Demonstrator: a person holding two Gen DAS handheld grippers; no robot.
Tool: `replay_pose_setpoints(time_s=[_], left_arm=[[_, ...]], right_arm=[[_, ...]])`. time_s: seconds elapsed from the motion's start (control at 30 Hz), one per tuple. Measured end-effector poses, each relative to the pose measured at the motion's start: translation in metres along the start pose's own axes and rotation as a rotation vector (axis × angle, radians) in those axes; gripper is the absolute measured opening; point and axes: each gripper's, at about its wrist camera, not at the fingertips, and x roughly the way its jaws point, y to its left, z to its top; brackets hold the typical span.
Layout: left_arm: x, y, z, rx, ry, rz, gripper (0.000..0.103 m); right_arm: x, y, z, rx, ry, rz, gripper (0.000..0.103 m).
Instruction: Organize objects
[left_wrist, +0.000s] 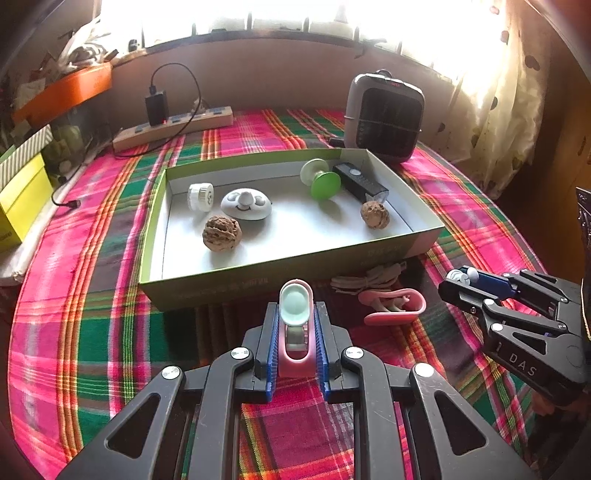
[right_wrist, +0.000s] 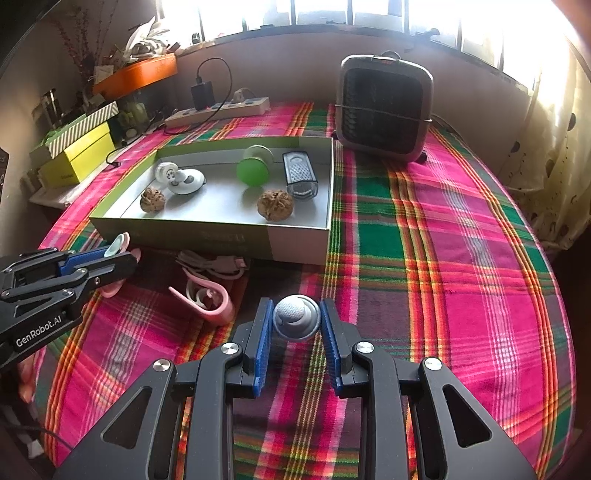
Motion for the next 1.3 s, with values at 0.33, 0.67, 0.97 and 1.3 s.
replay_pose_setpoints(time_s=[0.33,0.67,0.97,1.3], left_arm=[[-0.011,0.004,0.001,-0.007,-0.023,-0.008,0.016],[-0.017,0.012,0.007,-0.026,-0.043,-0.015,0.016],[-0.018,0.018,0.017,-0.035,-0.058,-0.014,0.016],[-0.009,0.024,0.031,-0.043,-0.060,-0.018,0.016]], right_arm=[[-0.006,0.007,0.005,-0.011,-0.021,0.014,0.027],[-0.010,0.014,0.018,-0.033,-0.045,0.038,0.027],[-0.007,0.020,0.036,-0.045,-0.063,0.067,0.027],[0.006,0.027,0.057,-0.066,-0.065,0.087,0.027]])
